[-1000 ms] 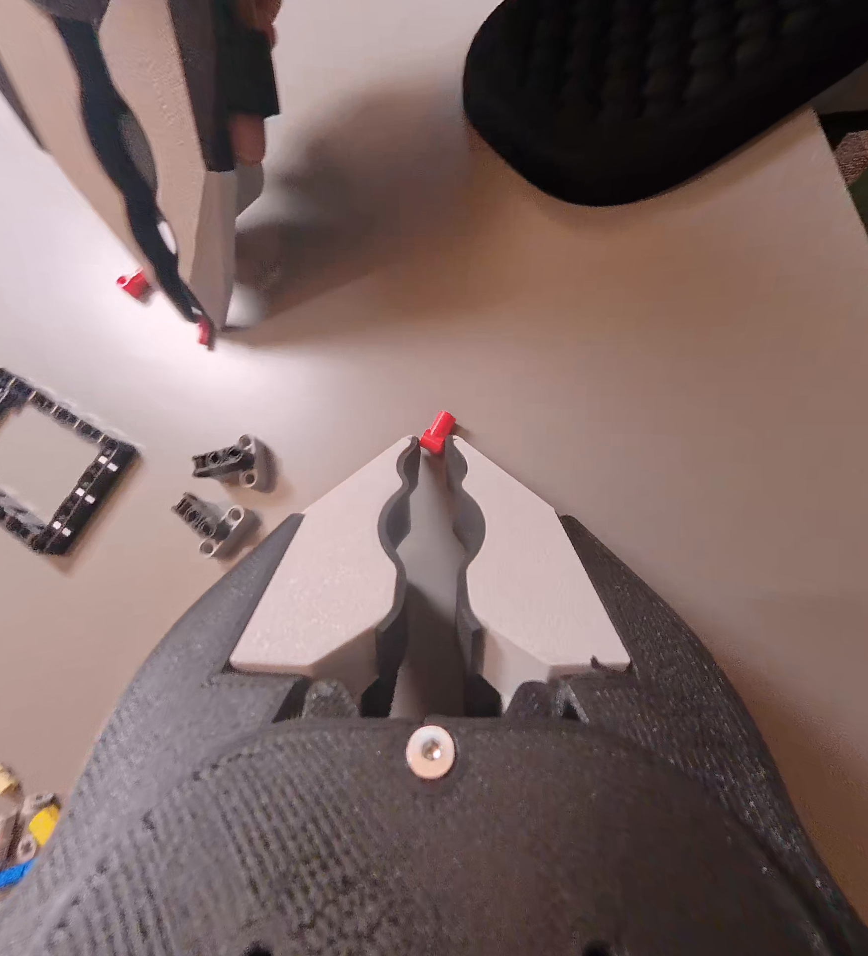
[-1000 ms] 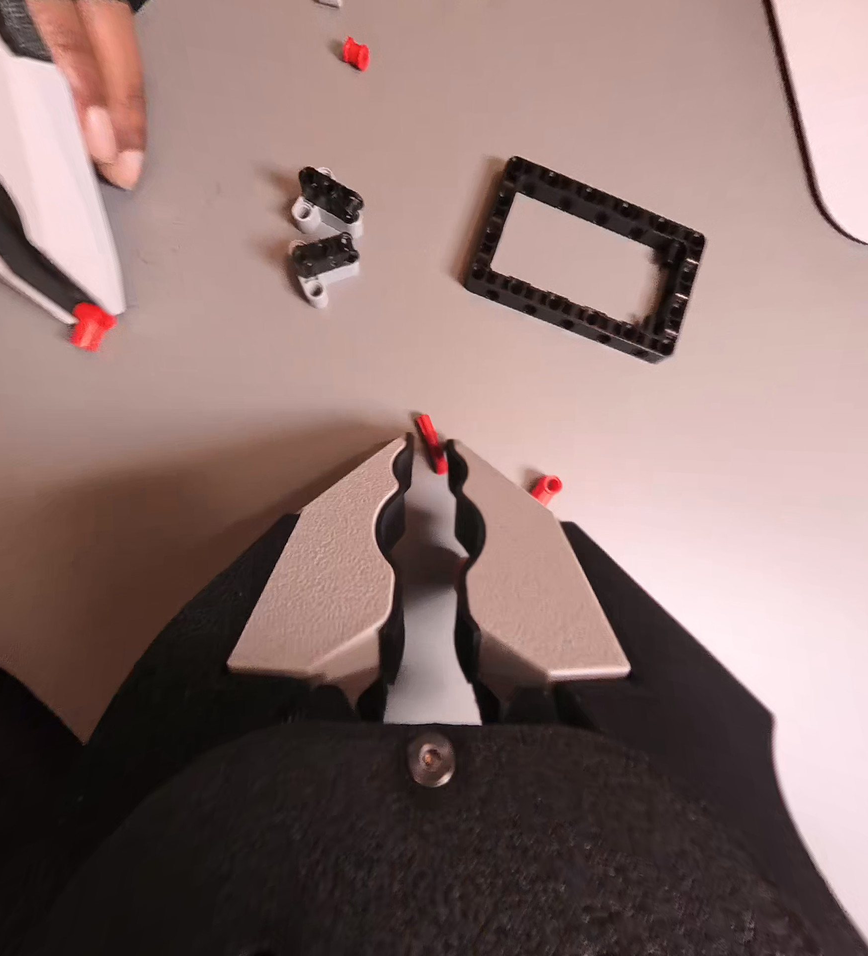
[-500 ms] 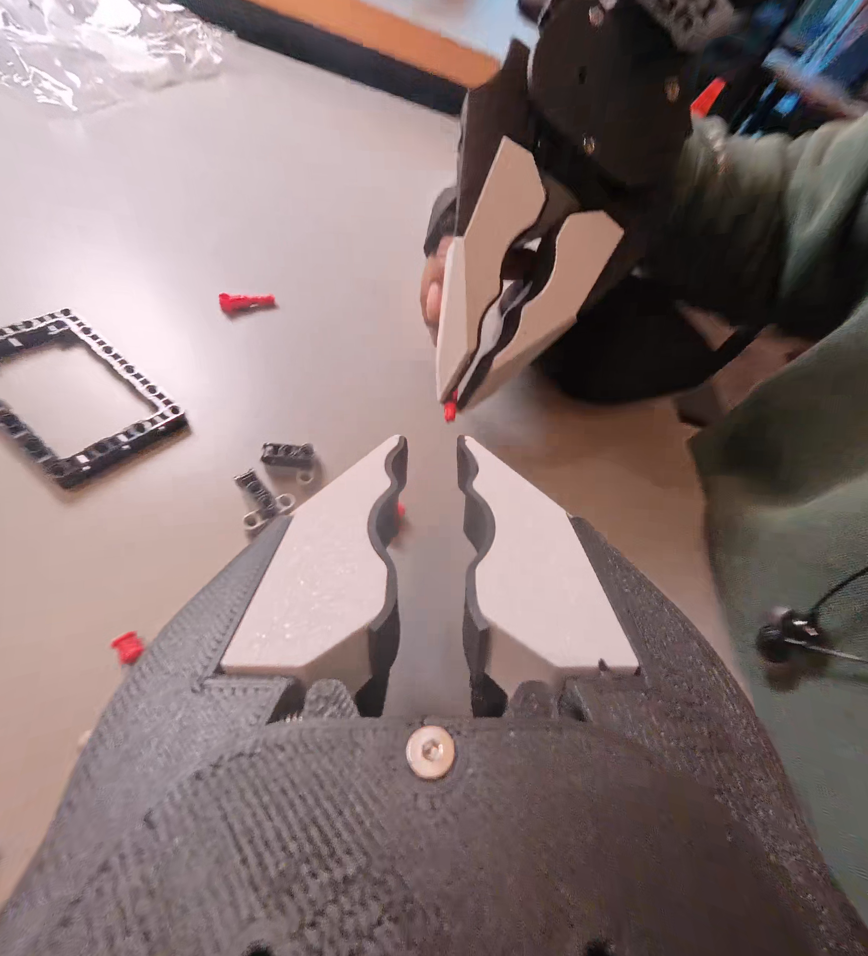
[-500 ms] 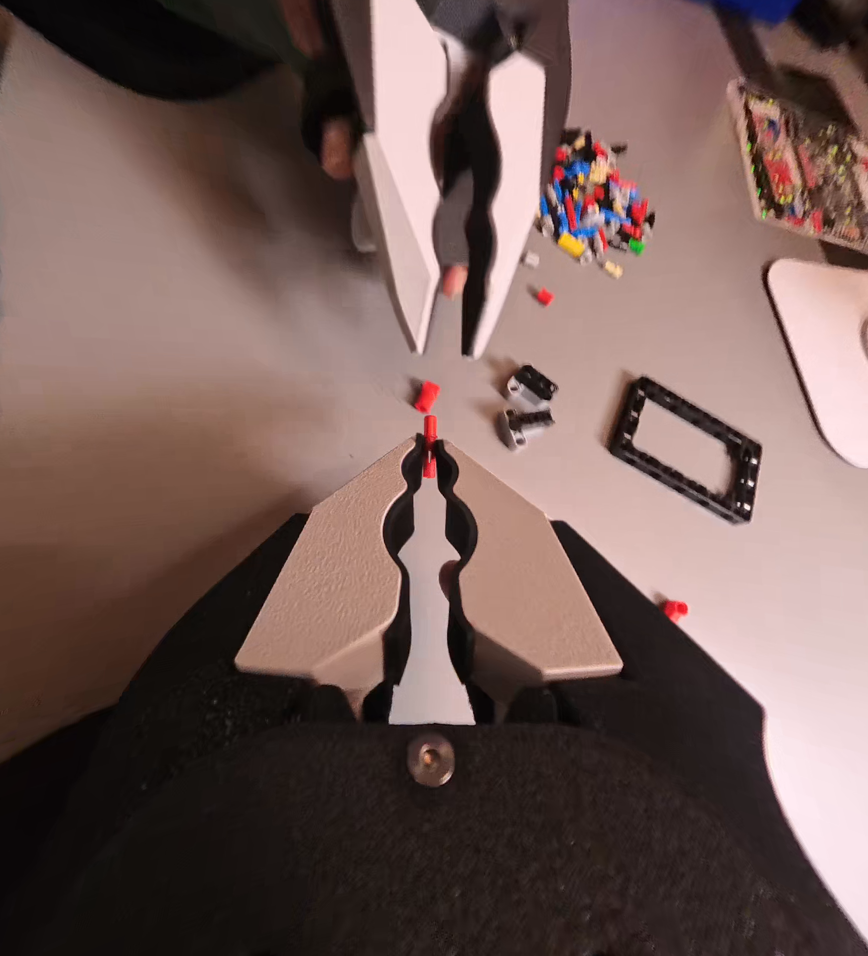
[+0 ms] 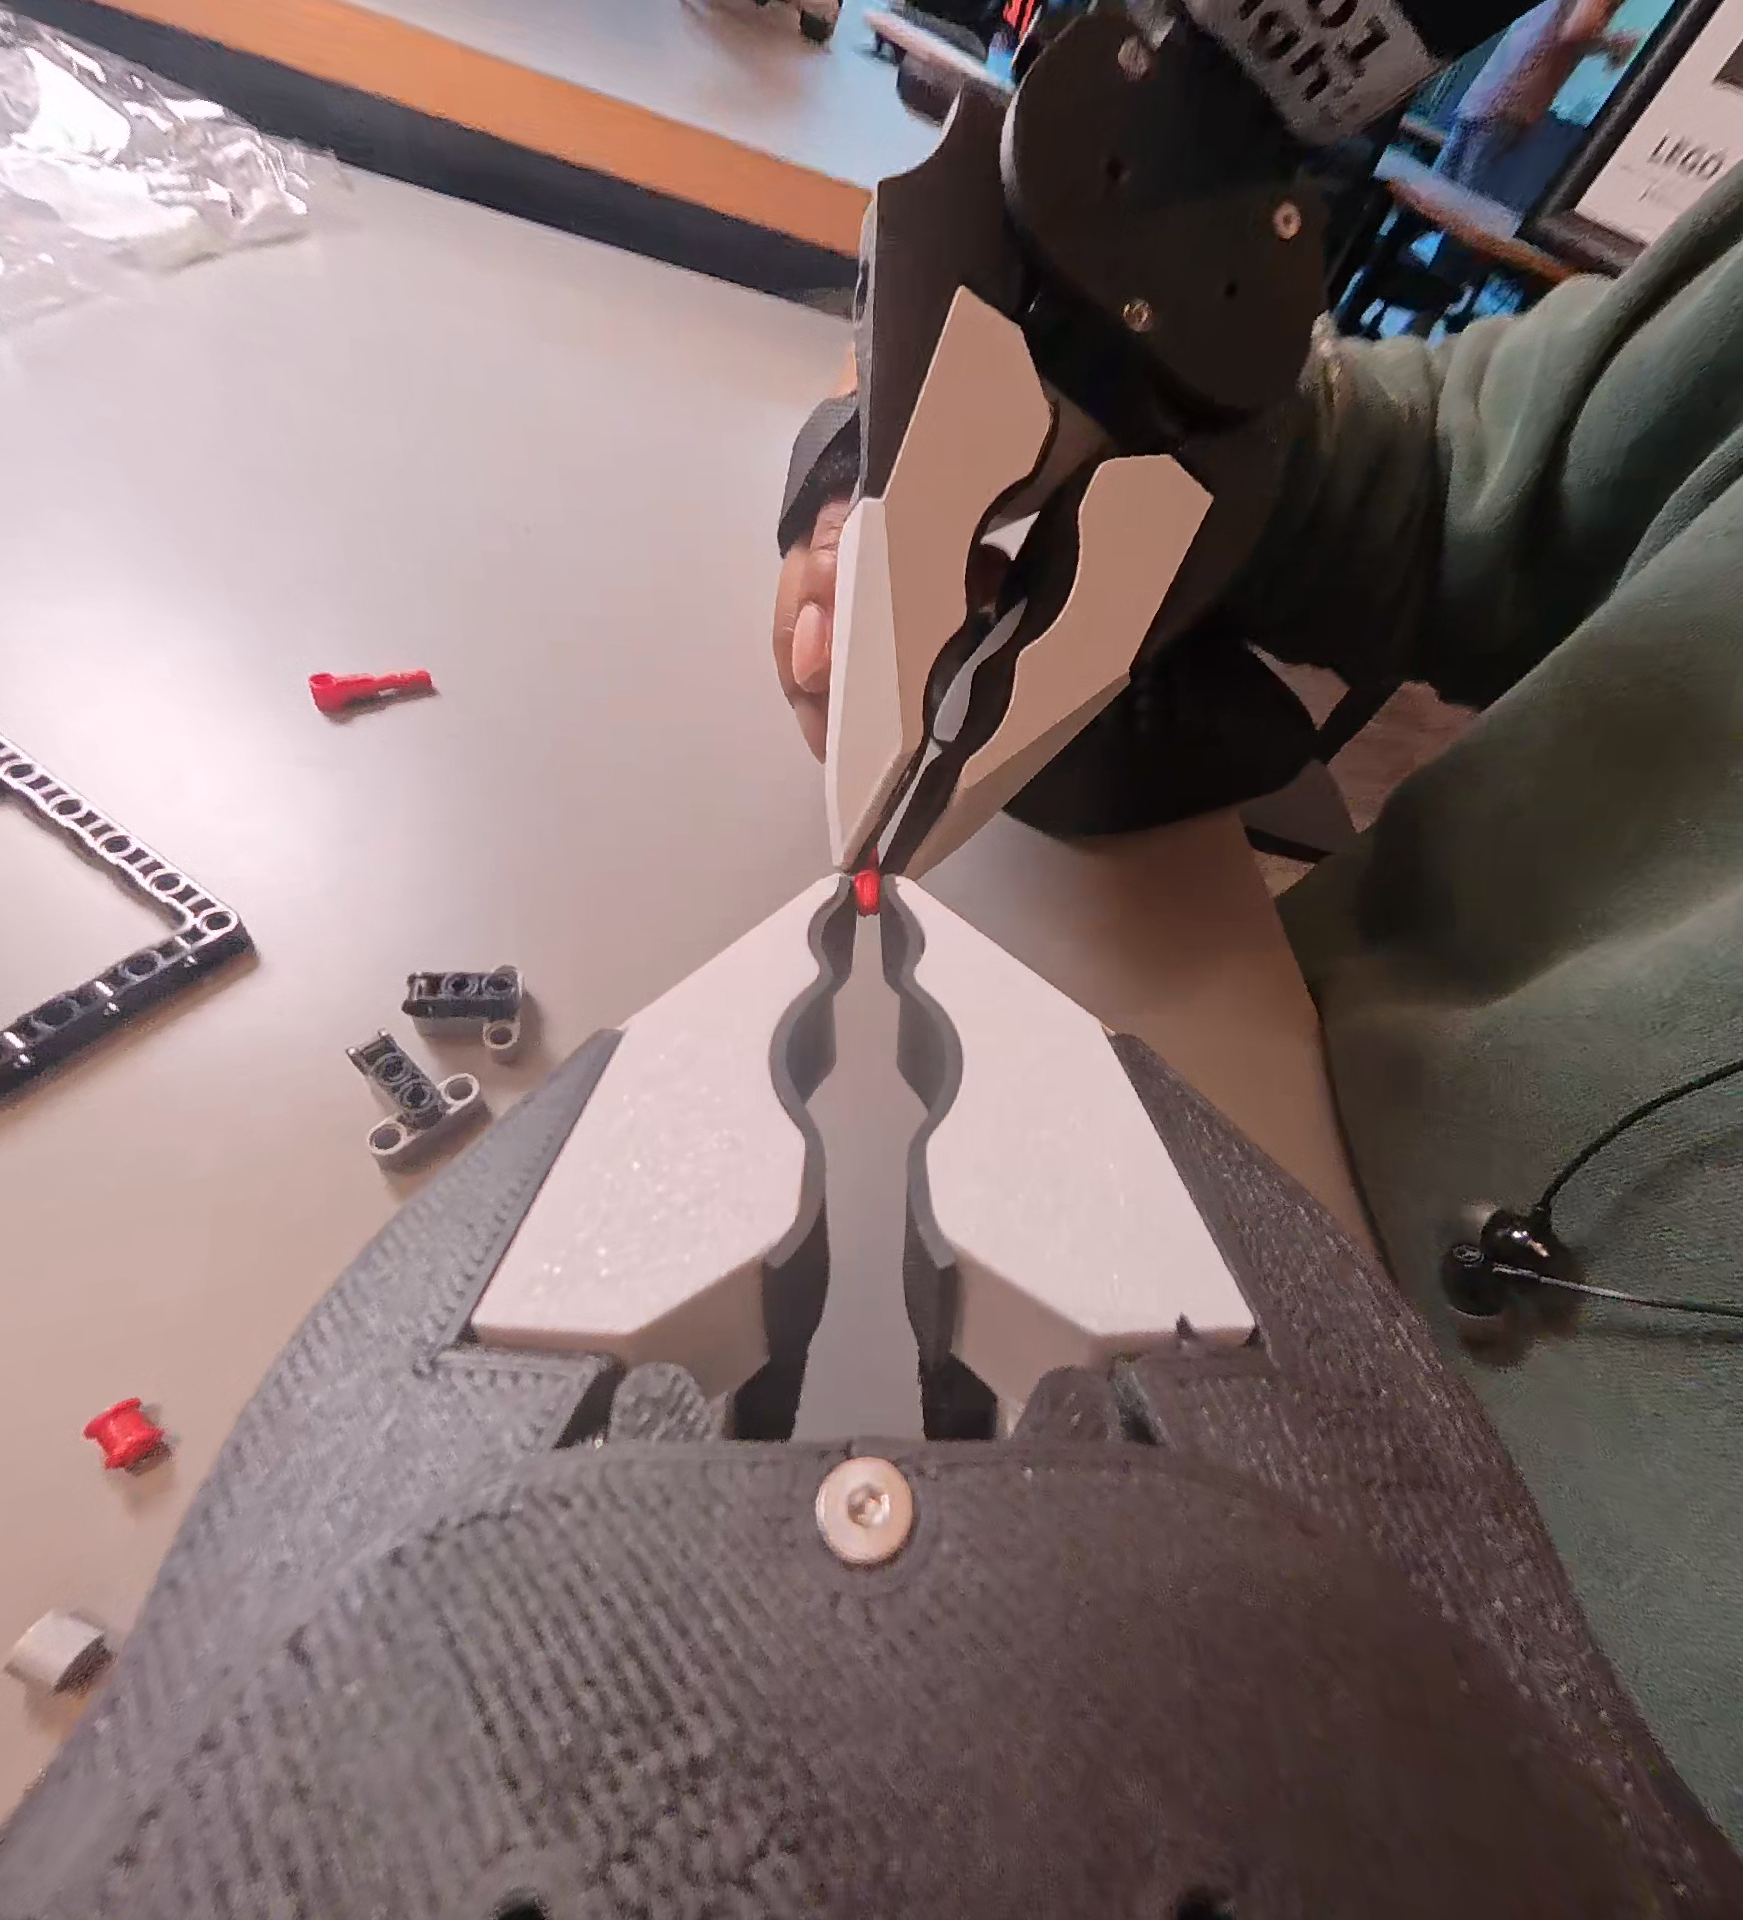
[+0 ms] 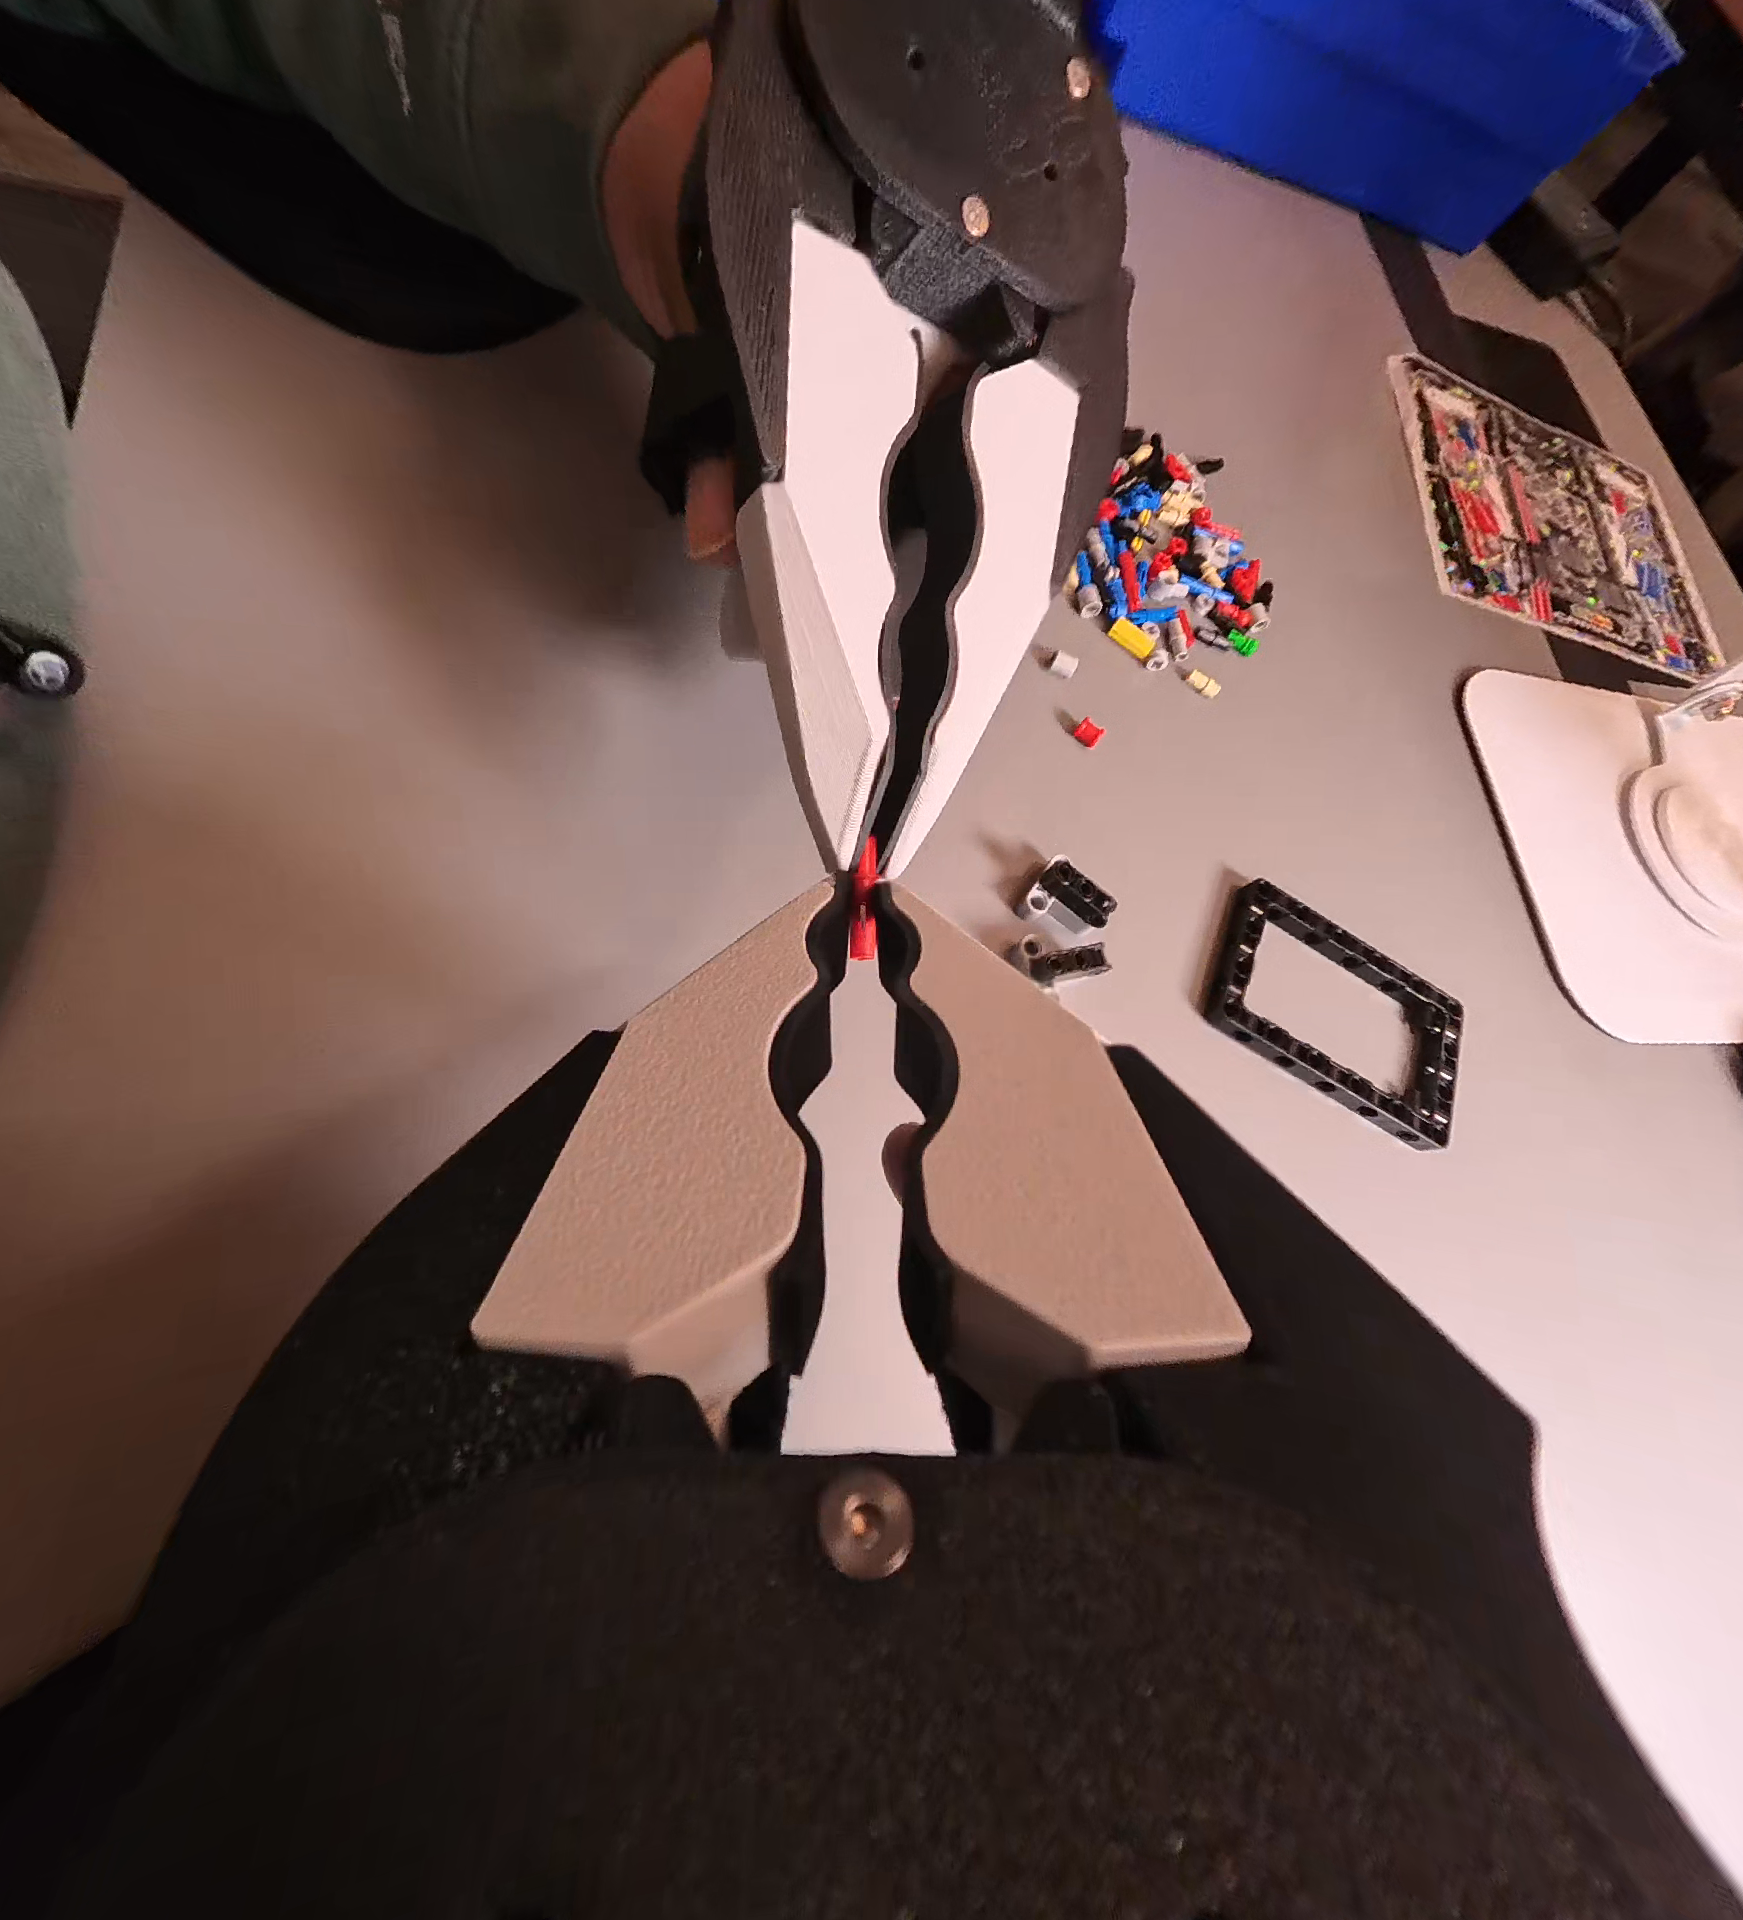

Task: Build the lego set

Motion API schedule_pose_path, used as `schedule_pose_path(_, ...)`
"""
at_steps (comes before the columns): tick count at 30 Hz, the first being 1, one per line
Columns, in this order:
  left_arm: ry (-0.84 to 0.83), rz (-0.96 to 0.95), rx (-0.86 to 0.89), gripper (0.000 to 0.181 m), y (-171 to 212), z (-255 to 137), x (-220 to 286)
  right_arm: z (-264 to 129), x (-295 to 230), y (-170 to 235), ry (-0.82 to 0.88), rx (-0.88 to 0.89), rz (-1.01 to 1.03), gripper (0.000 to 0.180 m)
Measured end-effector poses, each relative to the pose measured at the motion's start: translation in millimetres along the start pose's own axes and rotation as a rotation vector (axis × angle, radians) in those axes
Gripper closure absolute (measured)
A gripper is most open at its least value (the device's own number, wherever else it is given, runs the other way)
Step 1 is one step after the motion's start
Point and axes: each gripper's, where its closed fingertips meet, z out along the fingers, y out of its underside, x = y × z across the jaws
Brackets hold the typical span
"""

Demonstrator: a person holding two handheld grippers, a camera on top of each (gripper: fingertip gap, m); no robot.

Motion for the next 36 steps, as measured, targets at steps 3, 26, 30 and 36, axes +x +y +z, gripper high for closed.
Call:
schedule_pose_path(3,0.054,-0.012,0.097,0.178,-15,-8,5,-10,6,-14,0.001,0.151,0.106,0.173)
schedule_pose_path(26,0.213,-0.048,0.254,0.178,-40,-19,30,-33,-2,-44,-0.003,0.488,0.236,0.175)
schedule_pose_path(30,0.215,-0.049,0.253,0.178,-40,-19,30,-33,-2,-44,0.0,0.488,0.237,0.177)
schedule_pose_path(36,0.22,-0.052,0.257,0.178,-41,-19,30,-33,-2,-44,-0.004,0.496,0.251,0.177)
